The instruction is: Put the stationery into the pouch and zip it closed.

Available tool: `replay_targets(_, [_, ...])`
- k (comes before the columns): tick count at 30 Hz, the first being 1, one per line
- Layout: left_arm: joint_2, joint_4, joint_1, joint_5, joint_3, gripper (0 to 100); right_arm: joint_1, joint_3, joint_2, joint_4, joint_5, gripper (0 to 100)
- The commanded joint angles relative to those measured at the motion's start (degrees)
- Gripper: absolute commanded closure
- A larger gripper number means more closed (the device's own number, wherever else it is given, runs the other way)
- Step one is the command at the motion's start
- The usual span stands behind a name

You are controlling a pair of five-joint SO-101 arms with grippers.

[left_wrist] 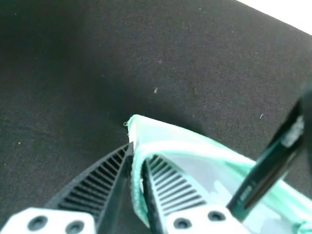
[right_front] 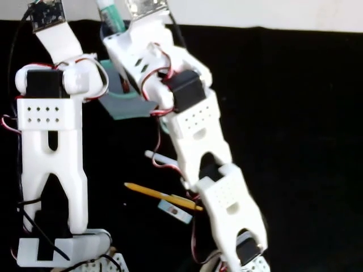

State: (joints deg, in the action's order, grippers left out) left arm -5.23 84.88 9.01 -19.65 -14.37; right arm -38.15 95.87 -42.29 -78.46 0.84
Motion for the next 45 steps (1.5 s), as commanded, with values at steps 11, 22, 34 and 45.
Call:
replay_targets(11, [0.7, -1.4, 2.6, -2.4, 0.1, 99, -3.9, 5.6, -0.2, -4.2, 0.4, 99.1])
replay_targets(22, [0.7, -1.4, 3.3, -2.1, 0.1, 99, -1.8, 5.5, -2.3, -1.3, 0.0, 99.1])
replay_targets(34, [0.7, -1.1, 3.1, -2.0, 0.2, 99, -0.7, 5.5, -5.5, 6.5, -0.1, 99.1])
replay_targets(45, [0.7, -3.2, 3.2, -1.9, 3.0, 99, -0.7, 5.6, -10.6, 5.1, -0.1, 98.5])
